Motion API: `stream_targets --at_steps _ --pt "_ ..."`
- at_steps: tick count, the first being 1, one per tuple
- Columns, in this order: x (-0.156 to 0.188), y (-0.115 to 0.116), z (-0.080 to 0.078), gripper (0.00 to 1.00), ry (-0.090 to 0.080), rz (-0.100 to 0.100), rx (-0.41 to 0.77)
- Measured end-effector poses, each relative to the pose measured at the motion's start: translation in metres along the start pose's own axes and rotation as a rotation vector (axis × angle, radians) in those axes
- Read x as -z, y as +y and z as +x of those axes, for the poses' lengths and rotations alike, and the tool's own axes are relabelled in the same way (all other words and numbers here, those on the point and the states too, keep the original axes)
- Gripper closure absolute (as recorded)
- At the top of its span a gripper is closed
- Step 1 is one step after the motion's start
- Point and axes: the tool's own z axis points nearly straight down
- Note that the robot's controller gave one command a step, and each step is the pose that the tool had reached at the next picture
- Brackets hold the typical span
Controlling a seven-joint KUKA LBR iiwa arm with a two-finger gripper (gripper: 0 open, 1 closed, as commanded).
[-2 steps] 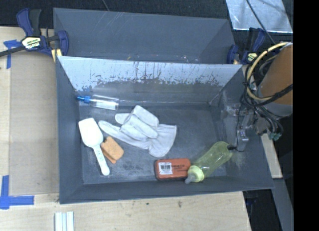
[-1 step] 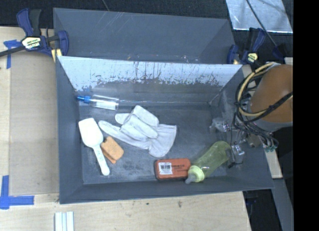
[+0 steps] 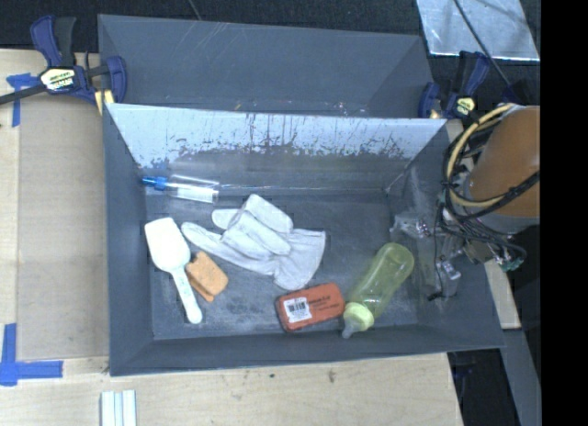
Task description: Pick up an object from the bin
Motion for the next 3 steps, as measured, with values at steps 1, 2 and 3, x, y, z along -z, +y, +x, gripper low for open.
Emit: stream_targets --at_steps 1,2,3 --pt "-0.003 0.004 0.013 0.0 -0.002 0.001 0.238" --pt "-0.043 0.036 -0.013 0.0 0.0 -0.005 0.263" --pt "-0.041 0.021 -0.002 1.0 -0.006 -0.006 0.348"
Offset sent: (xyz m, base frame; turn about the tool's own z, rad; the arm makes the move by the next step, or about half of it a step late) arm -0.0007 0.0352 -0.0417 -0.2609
